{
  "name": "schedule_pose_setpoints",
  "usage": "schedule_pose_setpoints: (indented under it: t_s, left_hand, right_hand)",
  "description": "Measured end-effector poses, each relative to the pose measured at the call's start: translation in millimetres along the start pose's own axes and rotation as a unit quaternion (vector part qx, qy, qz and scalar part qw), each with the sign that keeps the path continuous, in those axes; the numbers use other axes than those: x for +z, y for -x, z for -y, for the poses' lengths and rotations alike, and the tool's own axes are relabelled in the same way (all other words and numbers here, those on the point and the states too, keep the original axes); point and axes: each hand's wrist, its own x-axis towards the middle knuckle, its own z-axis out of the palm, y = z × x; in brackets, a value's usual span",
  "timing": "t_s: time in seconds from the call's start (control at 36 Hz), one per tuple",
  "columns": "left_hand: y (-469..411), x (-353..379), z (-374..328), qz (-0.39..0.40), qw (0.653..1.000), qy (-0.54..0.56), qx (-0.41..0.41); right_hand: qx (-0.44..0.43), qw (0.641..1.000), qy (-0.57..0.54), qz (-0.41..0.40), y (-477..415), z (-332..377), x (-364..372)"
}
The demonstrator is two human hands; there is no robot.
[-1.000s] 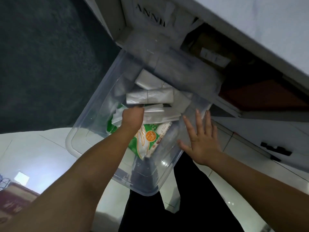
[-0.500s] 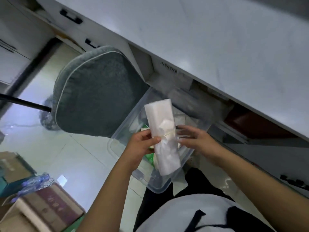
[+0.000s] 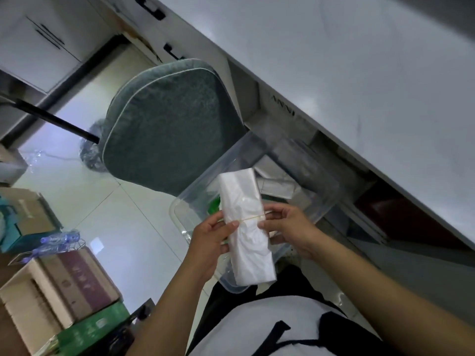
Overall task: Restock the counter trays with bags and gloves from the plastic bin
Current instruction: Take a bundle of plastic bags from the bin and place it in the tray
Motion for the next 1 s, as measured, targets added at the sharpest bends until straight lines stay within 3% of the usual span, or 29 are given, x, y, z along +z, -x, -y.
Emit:
schedule_pose_setpoints:
  t_s: [0.11,0.22,0.33,0.47,0.61,0.83,1.0]
  left_hand:
    - [-9.2,-16.4,9.2,-0.032,0.999,0.023,-0.016]
    - [-25.5,-33.7,23.7,-0.069,0.993,0.079,-0.046]
    - [-50.3,-46.8,41.6,-0.084,0.983,0.145,-0.079]
    - [-79.4,-58.7,66.5,-0.111,0.969,0.203,-0.088]
    - [-101.1,-64.7,90.1,-0.137,0.959,0.234,-0.085]
    - [-125.3,-62.1,111.1,-0.154,0.956,0.234,-0.088]
    - [-118.8,-55.2,113.8,-0.154,0.952,0.249,-0.084]
  right_hand:
    - [0.039,0.999,0.022,0.002,-21.3,-6.8,7.5]
    - [0.046,0.985,0.138,-0.091,-73.9,-16.6,-11.4]
    - [0.031,0.925,0.345,-0.157,-145.1,-31.9,-49.5]
    - [0.090,0.842,0.517,-0.128,-222.1,-46.5,-80.1]
    - [0.102,0.731,0.663,-0.125,-280.2,-55.3,-69.6]
    - [0.048,0.670,0.722,-0.168,-329.3,-76.1,-56.4]
    - [0.081,0.627,0.763,-0.133,-334.5,-75.0,-57.7]
